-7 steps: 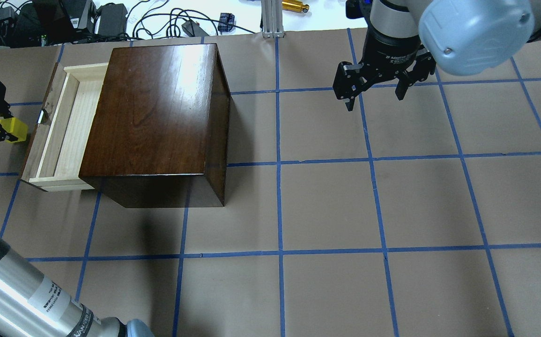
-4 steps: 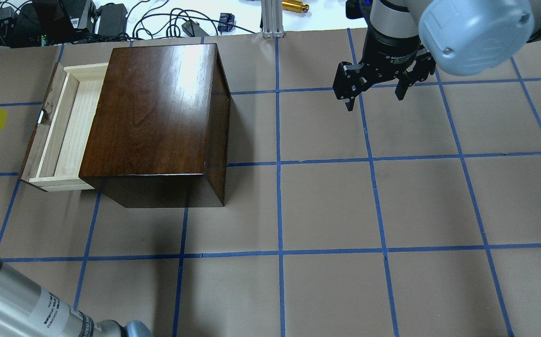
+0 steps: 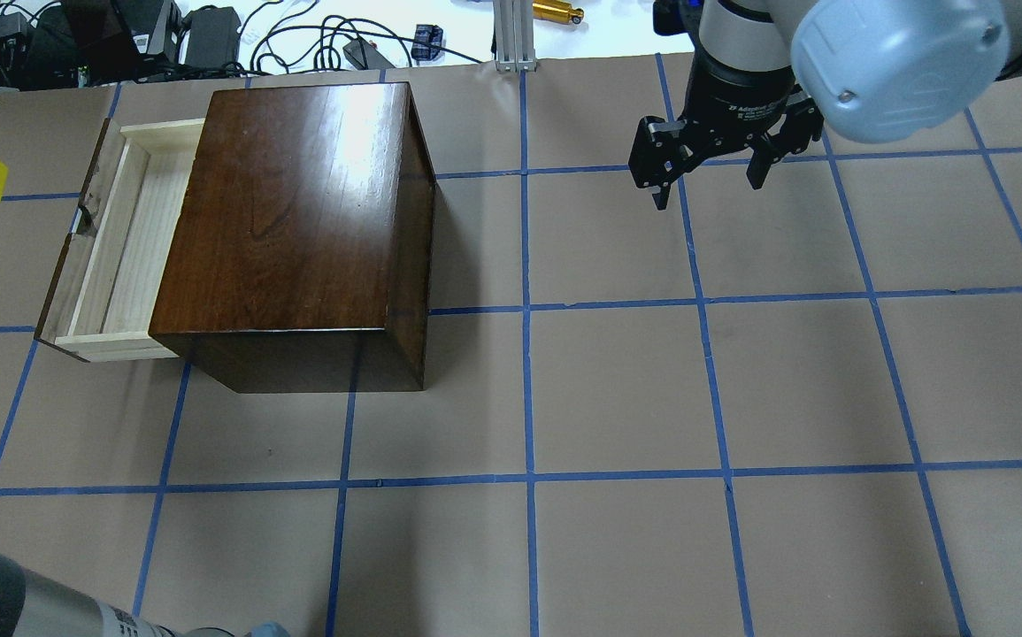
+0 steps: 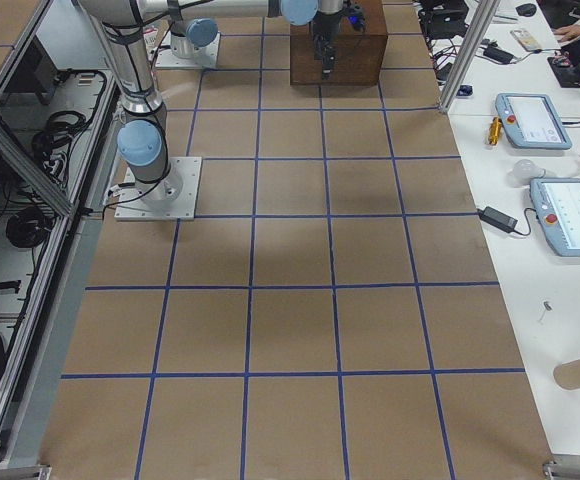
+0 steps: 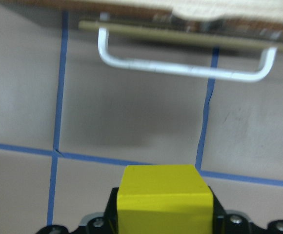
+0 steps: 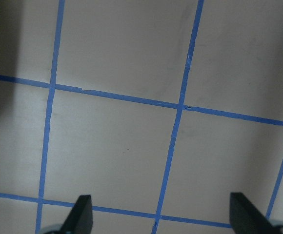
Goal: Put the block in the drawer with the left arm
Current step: 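Lift the yellow cube with the left gripper and carry it over the drawer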
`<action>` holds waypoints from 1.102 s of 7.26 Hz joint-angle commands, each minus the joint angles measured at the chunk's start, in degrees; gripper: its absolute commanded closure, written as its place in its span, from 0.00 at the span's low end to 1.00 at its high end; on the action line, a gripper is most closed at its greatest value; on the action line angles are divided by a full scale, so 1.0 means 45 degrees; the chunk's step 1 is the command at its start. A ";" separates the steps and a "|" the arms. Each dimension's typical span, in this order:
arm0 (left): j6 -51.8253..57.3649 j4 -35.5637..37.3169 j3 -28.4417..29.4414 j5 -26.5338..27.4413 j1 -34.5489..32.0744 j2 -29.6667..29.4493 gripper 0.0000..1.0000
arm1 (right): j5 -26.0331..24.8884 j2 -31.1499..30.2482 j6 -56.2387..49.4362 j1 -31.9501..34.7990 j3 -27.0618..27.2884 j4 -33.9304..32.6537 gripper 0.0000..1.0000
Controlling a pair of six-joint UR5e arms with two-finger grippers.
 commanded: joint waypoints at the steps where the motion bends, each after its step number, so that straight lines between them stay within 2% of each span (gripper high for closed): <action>1: -0.1234 0.0101 -0.1353 -0.0055 -0.1223 0.0664 0.93 | -0.0003 0.0000 0.0002 0.0000 0.0000 0.0000 0.00; 3: -0.1515 0.1678 -0.2506 -0.0055 -0.2064 0.0277 0.95 | 0.0016 0.0000 0.0002 0.0000 0.0000 0.0000 0.00; 5: -0.1555 0.3319 -0.3621 -0.0094 -0.2243 0.0255 0.95 | -0.0004 0.0000 0.0002 0.0000 0.0000 0.0000 0.00; 6: -0.1652 0.3209 -0.3606 -0.0036 -0.2244 0.0333 0.02 | -0.0004 0.0000 0.0002 0.0000 0.0000 0.0000 0.00; 8: -0.1984 0.2705 -0.3528 -0.0016 -0.2321 0.1013 0.00 | -0.0004 0.0000 -0.0017 0.0000 0.0000 0.0000 0.00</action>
